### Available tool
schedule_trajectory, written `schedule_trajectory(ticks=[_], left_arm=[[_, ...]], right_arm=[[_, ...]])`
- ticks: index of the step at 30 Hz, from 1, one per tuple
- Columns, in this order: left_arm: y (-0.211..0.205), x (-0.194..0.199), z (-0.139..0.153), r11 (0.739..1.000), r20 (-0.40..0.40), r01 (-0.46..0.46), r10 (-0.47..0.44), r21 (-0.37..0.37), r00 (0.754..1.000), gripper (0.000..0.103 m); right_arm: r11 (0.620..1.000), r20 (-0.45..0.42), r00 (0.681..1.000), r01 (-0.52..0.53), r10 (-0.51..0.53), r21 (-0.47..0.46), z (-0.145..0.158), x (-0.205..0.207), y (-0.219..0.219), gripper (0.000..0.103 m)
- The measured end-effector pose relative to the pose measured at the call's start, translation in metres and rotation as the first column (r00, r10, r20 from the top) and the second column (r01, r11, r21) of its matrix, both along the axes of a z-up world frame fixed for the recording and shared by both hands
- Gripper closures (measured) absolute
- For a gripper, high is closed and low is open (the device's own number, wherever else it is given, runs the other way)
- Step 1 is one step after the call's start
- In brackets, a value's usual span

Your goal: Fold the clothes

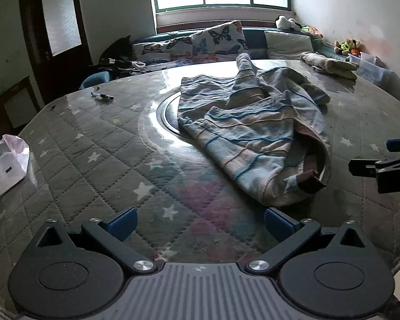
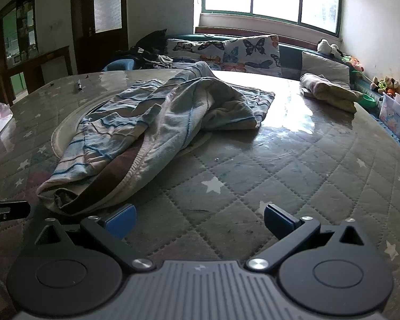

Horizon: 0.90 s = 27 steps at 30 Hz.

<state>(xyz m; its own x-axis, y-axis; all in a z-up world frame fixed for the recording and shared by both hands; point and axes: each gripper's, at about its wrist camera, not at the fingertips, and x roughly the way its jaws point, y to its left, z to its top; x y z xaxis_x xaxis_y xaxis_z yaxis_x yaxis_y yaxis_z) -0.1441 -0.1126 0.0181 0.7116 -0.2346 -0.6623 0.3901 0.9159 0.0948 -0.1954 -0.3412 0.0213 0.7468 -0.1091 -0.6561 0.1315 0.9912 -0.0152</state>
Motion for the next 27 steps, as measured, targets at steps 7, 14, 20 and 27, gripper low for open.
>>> schedule_trajectory(ticks=[7, 14, 20, 27], left_arm=[[-0.005, -0.001, 0.001, 1.000, 0.000, 0.024, -0.024, 0.000, 1.000, 0.000], [-0.009, -0.002, 0.002, 0.999, -0.001, 0.038, -0.038, 0.002, 0.999, 0.000], [-0.013, -0.002, 0.005, 0.999, 0.000, 0.053, -0.053, 0.003, 0.999, 0.000], [-0.014, -0.001, 0.007, 0.998, -0.001, 0.056, -0.056, 0.000, 0.998, 0.000]], right_arm=[[1.000, -0.005, 1.000, -0.016, 0.016, -0.001, -0.001, 0.000, 0.004, 0.000], [1.000, -0.002, 1.000, -0.026, 0.026, -0.004, 0.001, 0.002, 0.007, 0.000], [1.000, 0.000, 1.000, -0.030, 0.030, -0.004, 0.002, 0.002, 0.007, 0.000], [1.000, 0.001, 1.000, -0.031, 0.031, -0.003, 0.002, 0.004, 0.007, 0.000]])
